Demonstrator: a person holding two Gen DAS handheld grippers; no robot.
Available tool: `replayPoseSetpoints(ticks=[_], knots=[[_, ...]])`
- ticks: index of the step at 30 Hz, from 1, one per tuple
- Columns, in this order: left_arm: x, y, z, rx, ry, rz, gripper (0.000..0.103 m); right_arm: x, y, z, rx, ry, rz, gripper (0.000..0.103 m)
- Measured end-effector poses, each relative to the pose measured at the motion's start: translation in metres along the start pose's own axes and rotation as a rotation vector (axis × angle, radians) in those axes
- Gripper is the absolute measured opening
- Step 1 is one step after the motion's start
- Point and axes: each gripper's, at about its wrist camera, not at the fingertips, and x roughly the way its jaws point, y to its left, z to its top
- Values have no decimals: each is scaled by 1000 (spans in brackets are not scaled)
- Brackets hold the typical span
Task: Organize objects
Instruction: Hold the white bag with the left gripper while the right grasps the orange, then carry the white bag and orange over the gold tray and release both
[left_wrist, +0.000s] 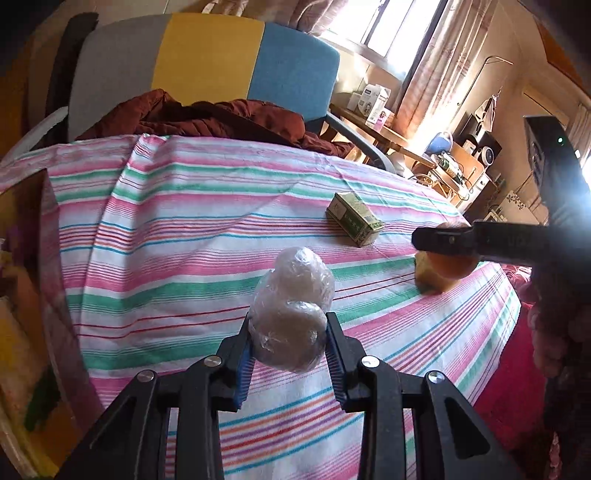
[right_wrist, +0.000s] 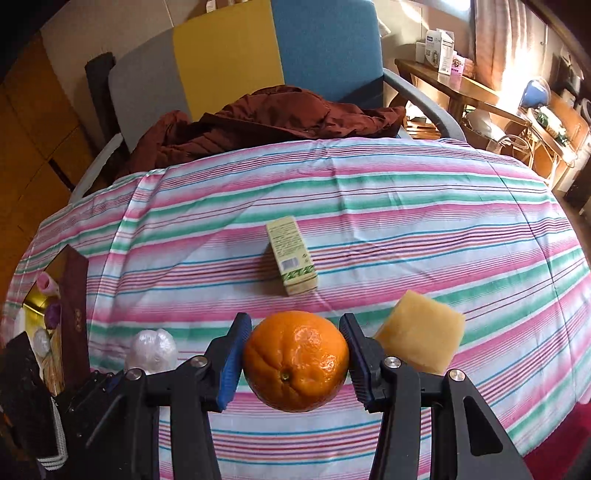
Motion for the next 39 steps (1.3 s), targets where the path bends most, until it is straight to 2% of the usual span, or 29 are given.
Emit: replayPoseSetpoints(ticks=[5,8,15,24,32,39], knots=[[-46,6,2,10,-73,33,34,-5,27,-21,1,-11,59,50],[-70,13,3,18,-121,81,34,-9,45,-30,-3,-16,92,50],[-110,41,-4,-8,-176,163,34,-14,91,-43,-37,-21,165,50],[-145,89,-24,-101,-199,236,34,-12,159,-57,-117,-9,256,50],[-182,131,-38,-209,-239,237,34,-15,213,-63,-218,-3,293,50],[-212,183,-45,-330,-273,260,34,-14,254,-59,-292,-6,319,50]])
